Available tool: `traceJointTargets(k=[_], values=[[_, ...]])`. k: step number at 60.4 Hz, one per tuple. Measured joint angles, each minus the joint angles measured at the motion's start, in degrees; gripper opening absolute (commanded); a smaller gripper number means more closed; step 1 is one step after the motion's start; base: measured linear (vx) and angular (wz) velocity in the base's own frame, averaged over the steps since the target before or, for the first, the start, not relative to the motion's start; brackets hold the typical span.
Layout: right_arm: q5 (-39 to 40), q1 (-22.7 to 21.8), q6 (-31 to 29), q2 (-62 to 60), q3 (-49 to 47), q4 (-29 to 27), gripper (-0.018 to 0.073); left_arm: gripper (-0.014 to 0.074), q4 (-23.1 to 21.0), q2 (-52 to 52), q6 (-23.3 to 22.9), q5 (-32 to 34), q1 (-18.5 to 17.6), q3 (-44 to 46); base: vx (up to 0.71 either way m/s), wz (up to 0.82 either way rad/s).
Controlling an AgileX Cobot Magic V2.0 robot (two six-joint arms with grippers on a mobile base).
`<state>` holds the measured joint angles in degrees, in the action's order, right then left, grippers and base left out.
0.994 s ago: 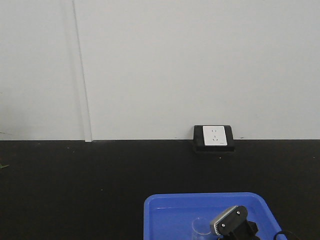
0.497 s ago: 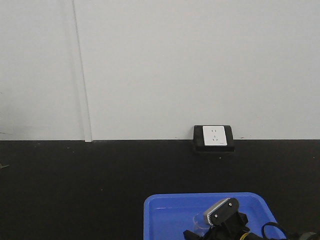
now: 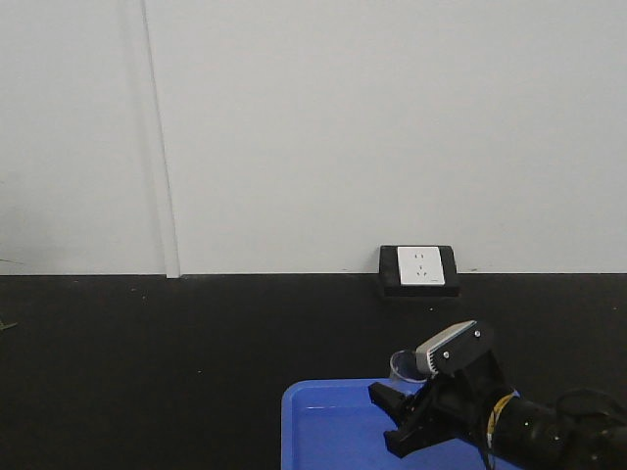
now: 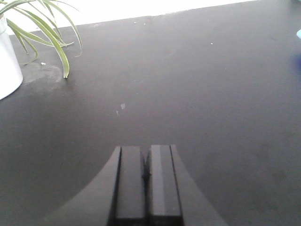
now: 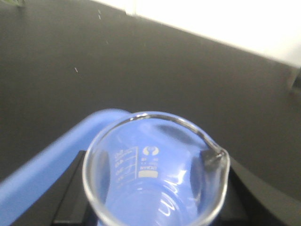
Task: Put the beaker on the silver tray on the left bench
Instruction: 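Close the right gripper on the beaker and lift it from the tray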
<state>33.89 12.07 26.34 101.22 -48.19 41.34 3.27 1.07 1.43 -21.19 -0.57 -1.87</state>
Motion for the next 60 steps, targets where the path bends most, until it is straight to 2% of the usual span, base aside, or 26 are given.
traceJointTargets(k=[10,17,25,32,60], values=[[-3.57,2.53,10.08,-8.6,0.09,8.33,-0.0015,0.0001,0.0,0.0,0.0,0.0,0.0,0.0,0.0,0.0],[-7.3,7.56,14.78,-14.07,0.21,11.3,-0.0015,0.0001,0.0,0.0,0.0,0.0,0.0,0.0,0.0,0.0],[-12.79,13.81,15.88,-19.18,0.21,12.03,-0.0015,0.0001,0.0,0.0,0.0,0.0,0.0,0.0,0.0,0.0],[-15.54,16.63,15.97,-22.07,0.36,12.03,-0.0014,0.0001,0.0,0.0,0.0,0.0,0.0,0.0,0.0,0.0],[-16.4,17.01,16.01,-23.7,0.49,12.03,-0.0014,0.0001,0.0,0.0,0.0,0.0,0.0,0.0,0.0,0.0]])
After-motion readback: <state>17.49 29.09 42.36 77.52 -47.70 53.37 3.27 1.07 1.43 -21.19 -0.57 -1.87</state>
